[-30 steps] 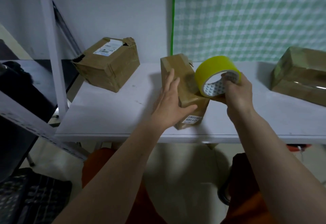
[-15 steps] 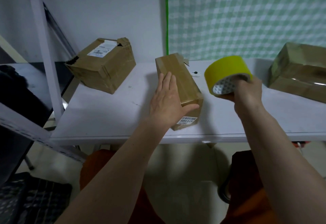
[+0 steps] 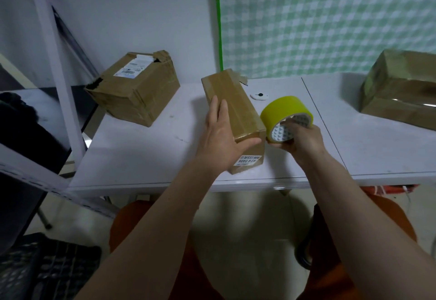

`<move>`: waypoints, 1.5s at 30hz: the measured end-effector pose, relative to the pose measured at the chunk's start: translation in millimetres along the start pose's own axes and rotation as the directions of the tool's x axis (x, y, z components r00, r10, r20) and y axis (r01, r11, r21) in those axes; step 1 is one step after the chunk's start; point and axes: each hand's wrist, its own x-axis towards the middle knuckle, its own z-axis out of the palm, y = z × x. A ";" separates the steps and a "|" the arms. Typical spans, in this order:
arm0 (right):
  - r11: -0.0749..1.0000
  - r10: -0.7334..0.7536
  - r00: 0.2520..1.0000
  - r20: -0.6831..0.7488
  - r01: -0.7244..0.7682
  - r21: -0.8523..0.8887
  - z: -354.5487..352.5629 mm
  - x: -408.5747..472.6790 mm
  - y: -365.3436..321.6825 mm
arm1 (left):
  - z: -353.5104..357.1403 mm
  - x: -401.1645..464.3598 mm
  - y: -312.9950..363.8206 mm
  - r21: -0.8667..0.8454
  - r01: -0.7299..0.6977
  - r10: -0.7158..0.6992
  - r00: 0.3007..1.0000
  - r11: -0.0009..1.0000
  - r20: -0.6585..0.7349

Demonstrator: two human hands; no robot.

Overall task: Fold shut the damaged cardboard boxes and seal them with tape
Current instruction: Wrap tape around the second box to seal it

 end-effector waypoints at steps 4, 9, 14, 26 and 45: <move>0.998 0.029 0.996 0.089 -0.034 0.047 8.5 -5.0 8.4 | -1.9 -6.8 -14.8 -0.136 0.013 -0.019 0.999 0.991 -0.038; 0.989 0.140 0.933 0.331 -0.116 -0.093 29.0 -27.7 26.2 | 7.7 -17.6 -32.3 -0.385 0.071 -0.133 0.982 0.920 -0.137; 0.968 -0.077 0.976 0.202 0.122 -0.221 35.1 -35.5 5.8 | 12.0 -16.8 -36.8 -0.379 0.003 -0.062 0.988 0.925 -0.142; 0.460 -0.280 0.947 0.158 0.276 -0.844 34.5 -49.6 31.8 | 42.9 -29.2 -61.0 -0.277 0.042 -0.055 0.998 0.960 -0.039; 0.732 -0.401 0.916 -0.032 0.299 -0.613 13.8 -27.4 11.2 | 34.7 -7.8 -36.5 0.215 -0.027 0.027 1.000 0.976 0.003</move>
